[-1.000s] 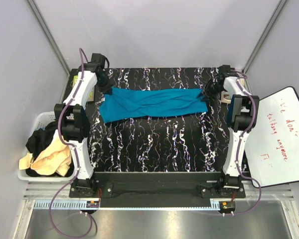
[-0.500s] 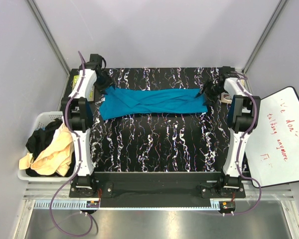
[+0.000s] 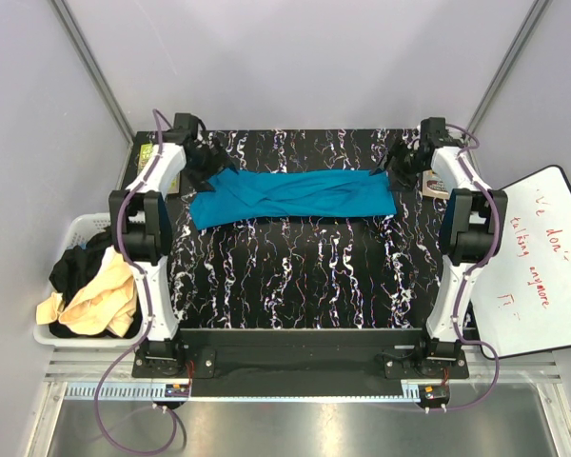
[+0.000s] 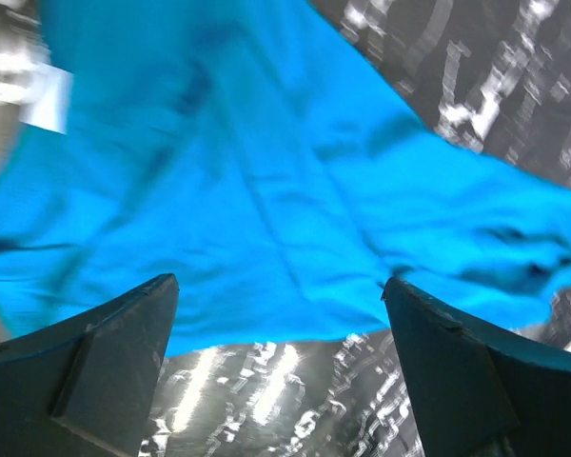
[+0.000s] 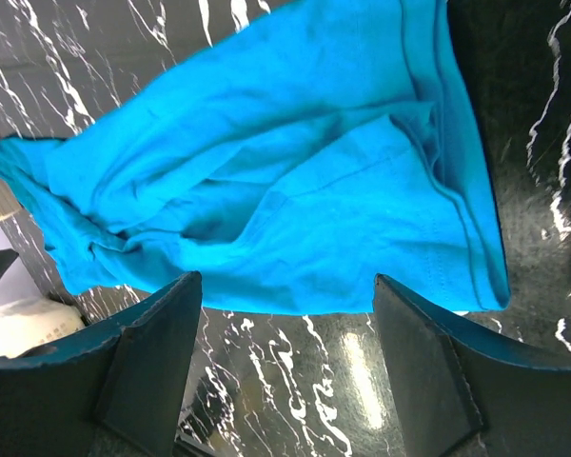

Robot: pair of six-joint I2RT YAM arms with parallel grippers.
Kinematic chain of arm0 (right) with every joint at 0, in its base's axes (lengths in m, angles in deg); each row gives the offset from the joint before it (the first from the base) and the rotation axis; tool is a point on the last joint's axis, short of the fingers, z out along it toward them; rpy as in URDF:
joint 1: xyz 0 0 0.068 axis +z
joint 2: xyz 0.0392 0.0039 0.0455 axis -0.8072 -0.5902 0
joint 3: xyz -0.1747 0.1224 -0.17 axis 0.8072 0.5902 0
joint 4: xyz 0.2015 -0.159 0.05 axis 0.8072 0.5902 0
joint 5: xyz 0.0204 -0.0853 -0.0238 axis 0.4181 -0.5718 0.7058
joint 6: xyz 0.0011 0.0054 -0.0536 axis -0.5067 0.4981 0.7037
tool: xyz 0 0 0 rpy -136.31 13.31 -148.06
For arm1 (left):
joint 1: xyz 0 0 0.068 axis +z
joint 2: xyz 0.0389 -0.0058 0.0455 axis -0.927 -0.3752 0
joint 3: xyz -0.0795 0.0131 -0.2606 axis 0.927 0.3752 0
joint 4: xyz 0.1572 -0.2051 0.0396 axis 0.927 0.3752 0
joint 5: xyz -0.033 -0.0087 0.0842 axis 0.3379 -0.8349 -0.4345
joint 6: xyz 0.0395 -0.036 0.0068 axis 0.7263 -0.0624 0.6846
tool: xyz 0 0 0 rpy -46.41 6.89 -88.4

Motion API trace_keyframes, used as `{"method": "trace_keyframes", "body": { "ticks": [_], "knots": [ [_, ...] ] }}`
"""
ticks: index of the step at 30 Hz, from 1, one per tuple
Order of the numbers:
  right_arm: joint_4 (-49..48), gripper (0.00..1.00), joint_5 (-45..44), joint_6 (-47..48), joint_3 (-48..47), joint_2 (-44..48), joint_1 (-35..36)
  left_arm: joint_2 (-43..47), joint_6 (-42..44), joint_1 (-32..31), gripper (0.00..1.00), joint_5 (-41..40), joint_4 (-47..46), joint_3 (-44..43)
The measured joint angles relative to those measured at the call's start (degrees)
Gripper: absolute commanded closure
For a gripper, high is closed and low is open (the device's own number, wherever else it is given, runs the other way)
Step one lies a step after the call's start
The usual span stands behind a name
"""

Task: Fold and stack the t-shirts
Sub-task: Fold the other side of the tshirt into a rectangle

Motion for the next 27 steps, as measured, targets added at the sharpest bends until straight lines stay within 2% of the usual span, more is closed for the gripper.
{"method": "trace_keyframes", "body": {
  "ticks": [6, 8, 9, 11, 27],
  "knots": [
    [-0.07, 0.2, 0.44, -0.04, 1.22, 0.0, 0.15, 1.01, -2.84, -3.96, 0.24, 4.68, -6.99, 8.02],
    [-0.2, 0.2, 0.46, -0.04, 1.22, 0.0, 0.15, 0.28, -3.87, -5.18, 0.34, 5.84, -7.67, 9.2],
    [-0.17, 0.2, 0.46, -0.04, 1.22, 0.0, 0.15, -0.26, -4.31, -5.46, 0.46, 6.36, -8.15, 9.33],
    [-0.17, 0.2, 0.46, -0.04, 1.22, 0.0, 0.15, -1.22, -5.16, -6.25, 0.51, 7.02, -9.29, 9.38],
    [-0.2, 0.2, 0.46, -0.04, 2.93, 0.0, 0.15, -3.54, -5.99, -6.58, 0.49, 7.37, -11.41, 8.96]
  ]
}}
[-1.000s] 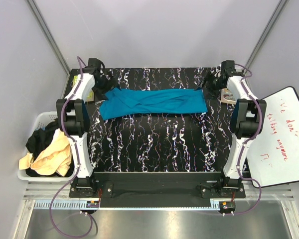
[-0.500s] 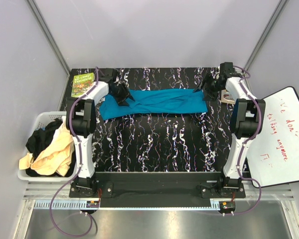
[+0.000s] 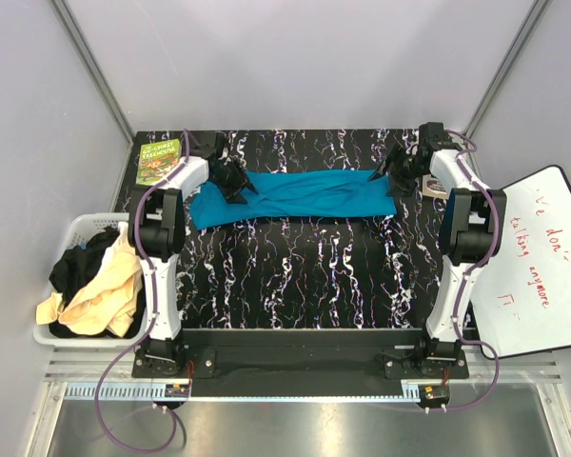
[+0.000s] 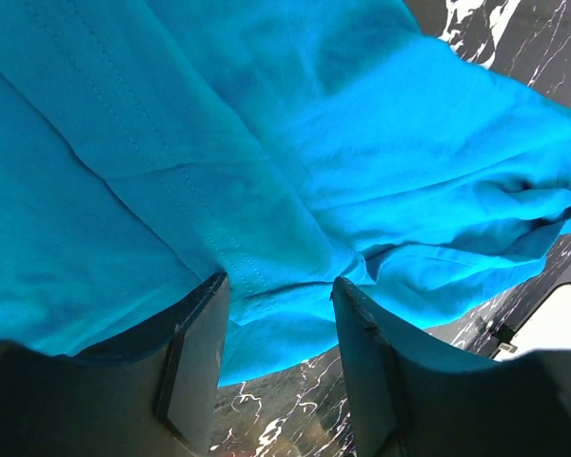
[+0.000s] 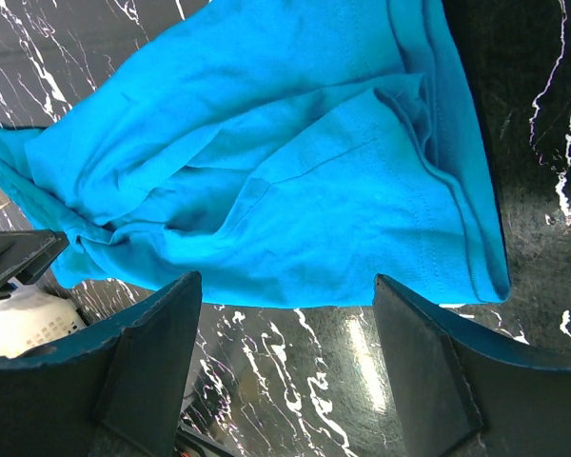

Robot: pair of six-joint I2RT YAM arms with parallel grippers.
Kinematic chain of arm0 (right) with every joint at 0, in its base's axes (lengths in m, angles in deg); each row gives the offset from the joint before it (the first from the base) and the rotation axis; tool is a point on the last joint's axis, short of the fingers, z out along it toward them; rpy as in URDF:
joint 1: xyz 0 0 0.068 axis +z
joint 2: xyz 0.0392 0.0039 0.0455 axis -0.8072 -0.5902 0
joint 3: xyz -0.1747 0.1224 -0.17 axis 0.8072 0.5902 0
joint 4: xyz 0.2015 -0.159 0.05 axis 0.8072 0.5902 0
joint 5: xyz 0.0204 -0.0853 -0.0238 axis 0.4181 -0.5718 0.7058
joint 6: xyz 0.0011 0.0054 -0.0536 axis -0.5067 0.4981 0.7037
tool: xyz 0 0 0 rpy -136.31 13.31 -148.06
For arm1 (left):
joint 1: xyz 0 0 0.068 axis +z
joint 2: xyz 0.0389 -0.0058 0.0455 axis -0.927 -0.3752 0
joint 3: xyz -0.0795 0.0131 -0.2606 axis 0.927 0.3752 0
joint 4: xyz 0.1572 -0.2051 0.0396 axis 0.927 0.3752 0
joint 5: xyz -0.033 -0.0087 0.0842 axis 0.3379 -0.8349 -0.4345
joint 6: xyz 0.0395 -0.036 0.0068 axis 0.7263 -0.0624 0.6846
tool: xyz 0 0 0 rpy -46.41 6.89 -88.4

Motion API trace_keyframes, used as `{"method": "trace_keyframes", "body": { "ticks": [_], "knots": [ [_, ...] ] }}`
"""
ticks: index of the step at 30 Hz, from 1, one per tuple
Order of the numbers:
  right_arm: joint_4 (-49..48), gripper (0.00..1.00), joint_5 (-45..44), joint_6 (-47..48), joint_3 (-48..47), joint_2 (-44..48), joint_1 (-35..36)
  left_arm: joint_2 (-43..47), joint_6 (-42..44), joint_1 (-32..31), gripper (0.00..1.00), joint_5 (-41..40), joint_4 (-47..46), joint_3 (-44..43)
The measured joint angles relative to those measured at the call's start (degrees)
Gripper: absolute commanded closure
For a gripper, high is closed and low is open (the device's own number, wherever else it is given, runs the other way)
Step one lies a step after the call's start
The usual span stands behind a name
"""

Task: Fold and stack the t-shirts
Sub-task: Fold the other side of the tshirt into a rectangle

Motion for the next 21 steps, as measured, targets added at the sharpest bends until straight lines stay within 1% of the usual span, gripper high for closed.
{"method": "trace_keyframes", "body": {
  "ticks": [6, 12, 18, 21],
  "knots": [
    [-0.17, 0.2, 0.13, -0.02, 0.33, 0.0, 0.0, 1.09, 0.74, 0.0, 0.53, -0.68, 0.68, 0.55],
    [-0.24, 0.2, 0.13, -0.04, 1.29, 0.0, 0.0, 2.45, 1.7, -0.02, 0.53, -1.07, 0.92, 1.95],
    [-0.37, 0.2, 0.13, -0.2, 1.33, 0.0, 0.0, 2.49, 2.54, -0.09, 0.52, -1.16, 1.73, 3.32],
    [-0.46, 0.2, 0.15, -0.37, 1.36, 0.0, 0.0, 2.49, 2.62, -0.17, 0.53, -1.27, 1.88, 3.82]
  ]
}}
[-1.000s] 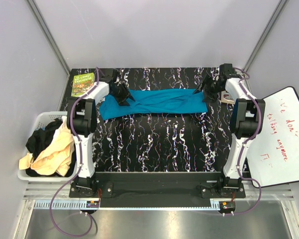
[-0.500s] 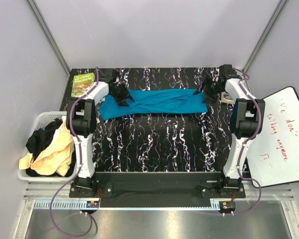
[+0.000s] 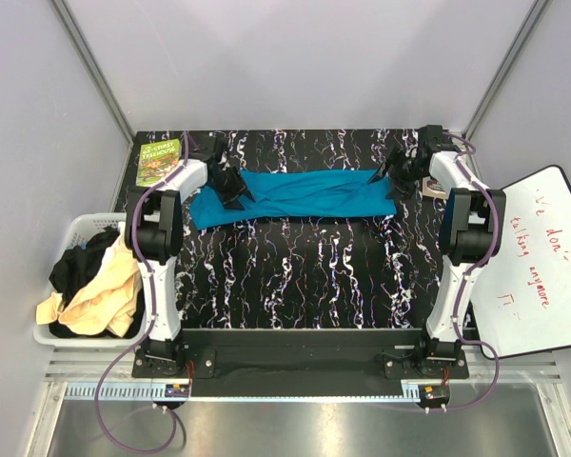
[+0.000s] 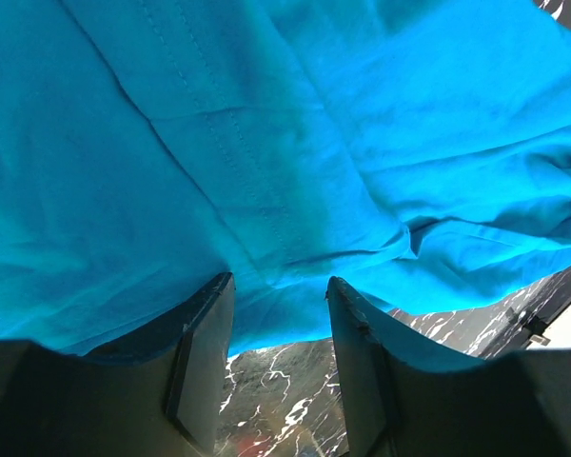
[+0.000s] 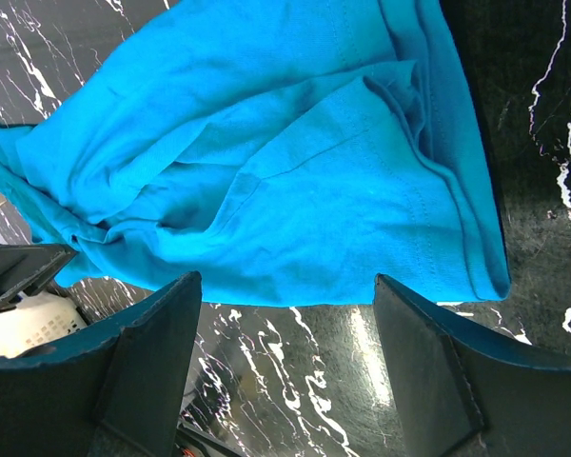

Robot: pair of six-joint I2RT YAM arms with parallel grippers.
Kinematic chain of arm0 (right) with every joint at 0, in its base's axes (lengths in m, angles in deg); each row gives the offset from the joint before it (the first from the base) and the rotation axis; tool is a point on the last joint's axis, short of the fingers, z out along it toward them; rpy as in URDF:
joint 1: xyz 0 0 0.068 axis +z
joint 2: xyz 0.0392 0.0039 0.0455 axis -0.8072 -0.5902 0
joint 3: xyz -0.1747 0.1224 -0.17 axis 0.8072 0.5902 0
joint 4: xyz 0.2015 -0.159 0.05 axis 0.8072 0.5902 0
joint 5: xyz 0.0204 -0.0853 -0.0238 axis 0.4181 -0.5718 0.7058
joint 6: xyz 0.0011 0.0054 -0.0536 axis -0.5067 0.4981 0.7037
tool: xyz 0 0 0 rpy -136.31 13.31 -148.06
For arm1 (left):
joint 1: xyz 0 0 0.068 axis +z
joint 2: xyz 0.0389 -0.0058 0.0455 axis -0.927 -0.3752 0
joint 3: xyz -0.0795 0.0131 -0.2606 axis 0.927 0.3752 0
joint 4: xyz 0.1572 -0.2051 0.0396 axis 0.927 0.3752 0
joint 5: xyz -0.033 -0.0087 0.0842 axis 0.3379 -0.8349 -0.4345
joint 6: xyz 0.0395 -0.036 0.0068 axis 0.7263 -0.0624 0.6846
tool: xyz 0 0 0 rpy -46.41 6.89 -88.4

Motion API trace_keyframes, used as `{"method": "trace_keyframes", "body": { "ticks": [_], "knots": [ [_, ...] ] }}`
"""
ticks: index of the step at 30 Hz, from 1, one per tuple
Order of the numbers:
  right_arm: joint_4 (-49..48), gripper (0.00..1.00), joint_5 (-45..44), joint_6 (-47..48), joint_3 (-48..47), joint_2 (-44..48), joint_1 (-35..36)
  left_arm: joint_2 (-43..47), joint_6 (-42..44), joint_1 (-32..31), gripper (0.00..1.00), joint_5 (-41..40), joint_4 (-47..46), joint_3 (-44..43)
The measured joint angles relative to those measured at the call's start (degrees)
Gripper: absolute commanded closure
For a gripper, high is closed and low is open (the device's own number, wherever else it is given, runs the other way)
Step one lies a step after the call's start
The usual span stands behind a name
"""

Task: Fold and stack the t-shirts
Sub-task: Fold the other side of the tshirt into a rectangle

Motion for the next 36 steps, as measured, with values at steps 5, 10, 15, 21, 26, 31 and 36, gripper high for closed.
{"method": "trace_keyframes", "body": {
  "ticks": [5, 10, 15, 21, 26, 31, 36],
  "knots": [
    [0.0, 0.2, 0.0, -0.09, 0.02, 0.0, 0.0, -0.2, 0.09, -0.17, 1.0, -0.37, -0.02, -0.24],
    [-0.04, 0.19, 0.02, -0.13, 0.13, 0.0, 0.0, -1.44, 0.61, -0.28, 1.0, -1.22, 0.11, -2.73],
    [-0.15, 0.19, 0.02, -0.2, 0.59, 0.02, 0.0, -1.4, 0.66, -0.28, 1.0, -2.08, 0.11, -4.5],
    [-0.22, 0.2, 0.04, -0.26, 0.85, 0.02, 0.0, -1.18, 0.66, -0.22, 1.0, -3.39, 0.94, -6.08],
    [-0.33, 0.19, 0.04, -0.26, 0.87, 0.02, 0.0, -1.18, 0.37, 0.02, 1.0, -4.5, 1.64, -11.34],
    [-0.52, 0.19, 0.04, -0.26, 0.98, 0.02, 0.0, -2.01, -1.2, 0.72, 1.0, -5.38, 1.49, -18.21],
    [-0.74, 0.19, 0.0, -0.24, 1.55, 0.02, 0.13, -6.43, -3.61, 1.88, 0.33, -5.09, -0.07, -24.13]
  ]
}}
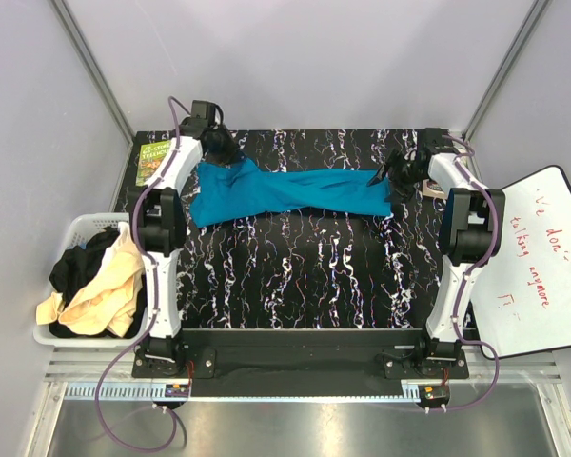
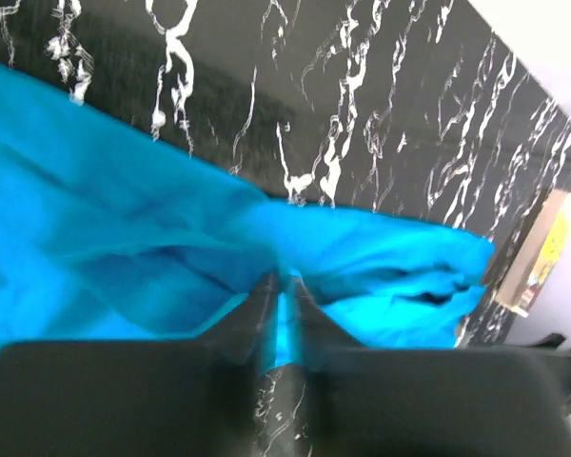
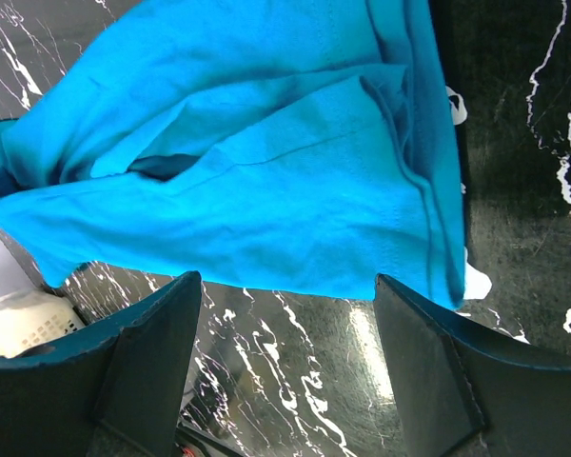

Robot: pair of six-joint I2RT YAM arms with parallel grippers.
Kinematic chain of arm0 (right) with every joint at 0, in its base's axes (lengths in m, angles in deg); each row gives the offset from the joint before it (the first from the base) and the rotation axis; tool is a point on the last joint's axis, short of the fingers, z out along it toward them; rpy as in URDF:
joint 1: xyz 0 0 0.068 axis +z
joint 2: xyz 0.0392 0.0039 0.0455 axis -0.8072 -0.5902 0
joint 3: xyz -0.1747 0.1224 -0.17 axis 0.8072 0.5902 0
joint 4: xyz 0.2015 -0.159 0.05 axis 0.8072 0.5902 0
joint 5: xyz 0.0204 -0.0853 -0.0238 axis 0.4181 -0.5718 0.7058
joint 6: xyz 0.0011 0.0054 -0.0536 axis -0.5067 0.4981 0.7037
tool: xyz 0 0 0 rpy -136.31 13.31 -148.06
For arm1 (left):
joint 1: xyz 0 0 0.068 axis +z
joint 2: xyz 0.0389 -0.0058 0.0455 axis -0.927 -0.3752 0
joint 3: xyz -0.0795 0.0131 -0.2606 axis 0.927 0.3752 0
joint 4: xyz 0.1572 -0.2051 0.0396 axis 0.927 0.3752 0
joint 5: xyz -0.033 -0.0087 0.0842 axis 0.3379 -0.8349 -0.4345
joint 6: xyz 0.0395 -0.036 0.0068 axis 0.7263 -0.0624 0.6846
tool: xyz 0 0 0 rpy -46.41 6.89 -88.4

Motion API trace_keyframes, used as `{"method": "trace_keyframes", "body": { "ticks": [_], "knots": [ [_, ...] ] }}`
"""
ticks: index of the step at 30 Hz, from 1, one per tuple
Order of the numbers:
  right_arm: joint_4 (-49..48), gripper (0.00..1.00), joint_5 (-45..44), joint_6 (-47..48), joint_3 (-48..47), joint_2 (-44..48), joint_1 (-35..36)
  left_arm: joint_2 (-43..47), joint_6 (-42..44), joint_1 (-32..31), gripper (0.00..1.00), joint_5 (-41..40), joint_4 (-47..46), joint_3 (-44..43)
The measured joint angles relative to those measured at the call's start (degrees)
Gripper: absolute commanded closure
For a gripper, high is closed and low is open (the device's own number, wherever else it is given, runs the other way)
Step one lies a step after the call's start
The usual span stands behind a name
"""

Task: Fold and stack the t-shirts
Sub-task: Fold the other side of the tshirt into a rectangle

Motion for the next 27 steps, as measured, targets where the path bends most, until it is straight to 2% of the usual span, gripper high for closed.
{"method": "trace_keyframes", "body": {
  "ticks": [1, 6, 7, 9, 10, 15, 16, 17, 18, 21, 27],
  "knots": [
    [0.0, 0.19, -0.02, 0.07, 0.0, 0.0, 0.07, -1.03, -0.31, 0.22, 0.01, 0.57, -0.59, -0.5],
    [3.19, 0.24, -2.93, 2.49, -2.86, -0.02, 2.49, -6.6, -2.91, 1.75, 0.01, 4.94, -2.67, -2.12],
    [4.52, 0.33, -3.89, 3.34, -4.85, -0.17, 3.58, -6.69, -2.82, 1.97, 0.01, 5.49, -2.86, -1.73],
    [6.54, 0.81, -6.62, 5.4, -10.21, -1.03, 6.36, -5.88, -2.29, 2.34, 0.01, 6.03, -3.56, 0.28],
    [7.58, 1.0, -7.87, 6.69, -13.6, -1.81, 7.96, -4.63, -1.73, 2.47, 0.01, 6.1, -3.82, 1.9],
    [11.63, 1.0, -14.53, 9.77, -32.89, -9.97, 14.97, 5.92, 1.9, 2.4, 0.03, 6.03, -4.61, 13.86],
    [12.44, 1.0, -15.39, 9.94, -35.91, -11.91, 15.78, 8.39, 2.91, 2.34, 0.12, 5.9, -4.48, 16.11],
    [14.4, 1.0, -16.7, 10.12, -40.7, -14.97, 16.5, 10.58, 3.76, 2.27, 0.48, 5.73, -4.24, 18.03],
    [15.85, 1.0, -17.84, 10.14, -45.29, -18.4, 17.0, 12.46, 4.81, 2.23, 0.99, 5.57, -3.78, 19.5],
    [19.87, 1.0, -21.42, 10.1, -55.28, -27.69, 17.2, 15.74, 7.85, 1.68, 1.0, 4.37, -2.43, 22.1],
    [25.22, 1.0, -29.75, 10.51, -54.36, -33.27, 16.46, 14.58, 14.25, -0.72, 1.0, -4.33, 5.9, 21.49]
  ]
}}
